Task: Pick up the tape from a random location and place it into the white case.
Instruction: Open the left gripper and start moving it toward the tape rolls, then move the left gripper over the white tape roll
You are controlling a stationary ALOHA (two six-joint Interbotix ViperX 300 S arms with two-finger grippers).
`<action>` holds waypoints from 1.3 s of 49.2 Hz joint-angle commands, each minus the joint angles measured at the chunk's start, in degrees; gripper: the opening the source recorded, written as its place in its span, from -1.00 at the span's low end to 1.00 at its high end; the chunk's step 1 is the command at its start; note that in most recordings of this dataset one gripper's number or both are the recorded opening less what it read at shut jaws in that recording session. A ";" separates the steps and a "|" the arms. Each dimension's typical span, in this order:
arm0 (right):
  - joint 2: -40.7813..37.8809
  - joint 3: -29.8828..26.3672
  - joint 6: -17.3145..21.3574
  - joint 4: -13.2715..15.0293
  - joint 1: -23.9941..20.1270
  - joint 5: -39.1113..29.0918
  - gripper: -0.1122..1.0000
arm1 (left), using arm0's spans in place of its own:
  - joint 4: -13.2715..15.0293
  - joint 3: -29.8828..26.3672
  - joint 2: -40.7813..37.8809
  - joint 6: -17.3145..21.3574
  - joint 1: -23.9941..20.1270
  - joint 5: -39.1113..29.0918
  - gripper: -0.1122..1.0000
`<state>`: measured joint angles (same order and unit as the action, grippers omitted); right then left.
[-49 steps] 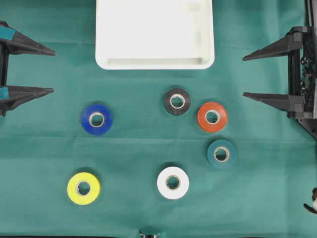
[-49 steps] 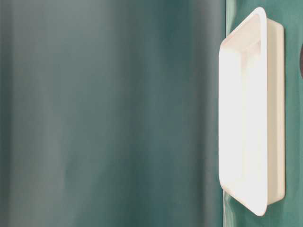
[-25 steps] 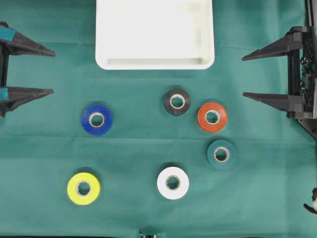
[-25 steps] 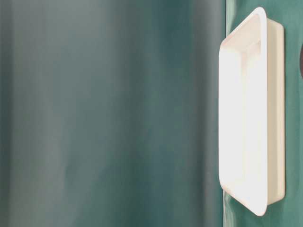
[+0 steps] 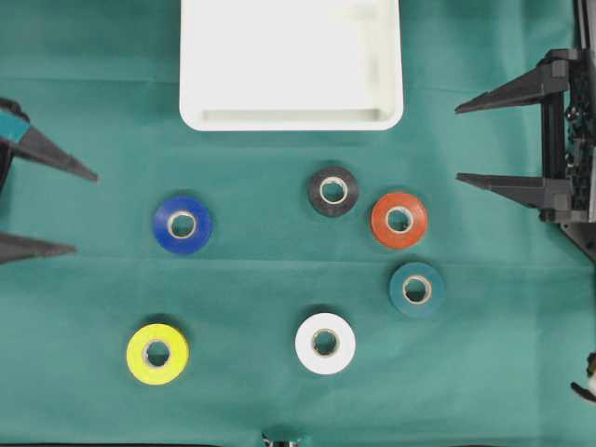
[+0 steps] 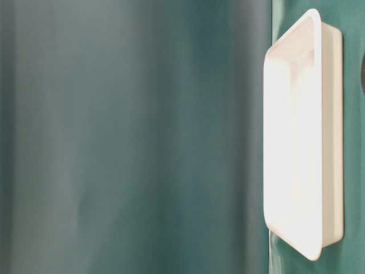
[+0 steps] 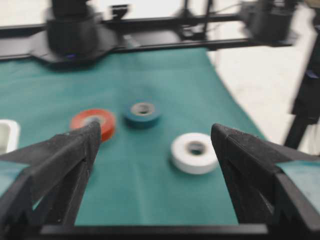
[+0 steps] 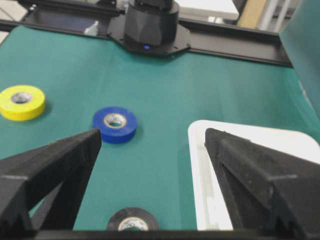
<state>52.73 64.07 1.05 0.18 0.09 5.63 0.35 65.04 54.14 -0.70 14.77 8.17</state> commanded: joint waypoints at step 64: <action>-1.32 -2.20 0.00 -0.09 0.09 0.18 0.86 | 0.18 -33.22 -38.58 0.70 1.76 1.85 1.00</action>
<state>51.77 63.46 1.05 0.26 0.18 5.54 0.44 35.60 17.05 -0.09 16.44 10.46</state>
